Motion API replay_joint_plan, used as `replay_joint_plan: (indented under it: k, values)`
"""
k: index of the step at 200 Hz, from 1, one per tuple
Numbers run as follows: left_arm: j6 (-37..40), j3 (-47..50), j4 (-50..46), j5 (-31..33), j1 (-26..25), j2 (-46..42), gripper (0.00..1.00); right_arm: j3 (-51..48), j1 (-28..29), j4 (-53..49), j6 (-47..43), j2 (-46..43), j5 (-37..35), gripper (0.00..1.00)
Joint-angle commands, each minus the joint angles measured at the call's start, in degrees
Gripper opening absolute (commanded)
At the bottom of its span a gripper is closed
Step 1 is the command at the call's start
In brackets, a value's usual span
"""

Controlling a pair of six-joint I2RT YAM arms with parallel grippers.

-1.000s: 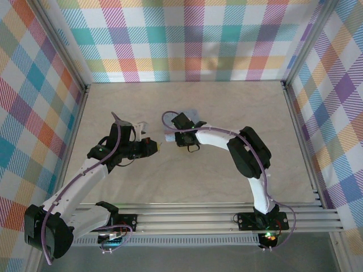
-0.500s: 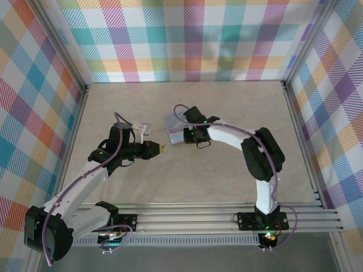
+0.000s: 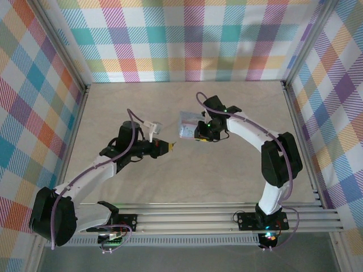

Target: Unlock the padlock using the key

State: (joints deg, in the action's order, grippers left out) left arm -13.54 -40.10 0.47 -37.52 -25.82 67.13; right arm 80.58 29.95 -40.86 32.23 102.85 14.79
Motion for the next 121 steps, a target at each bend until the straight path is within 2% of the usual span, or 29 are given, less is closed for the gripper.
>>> replay_joint_plan:
  k: [1, 32, 62, 121]
  values:
    - [1.61, 2.98, 10.32, -1.34, -0.95, 0.39, 0.0, 7.26, 0.01, -7.1, -0.3, 0.74, 7.18, 0.0]
    - [2.04, 5.68, 19.18, -3.1, -1.57, 3.45, 0.0, 14.73, -0.59, -14.55, -1.11, 3.85, 10.64, 0.0]
    - [2.55, 5.35, 23.38, -3.53, -2.43, 7.52, 0.0, 21.2, -0.93, -20.27, -1.98, 7.63, 13.98, 0.0]
    - [-2.27, 5.22, 35.46, -0.91, -2.52, 15.33, 0.0, 24.33, -1.1, -22.99, -2.01, 10.18, 15.45, 0.0]
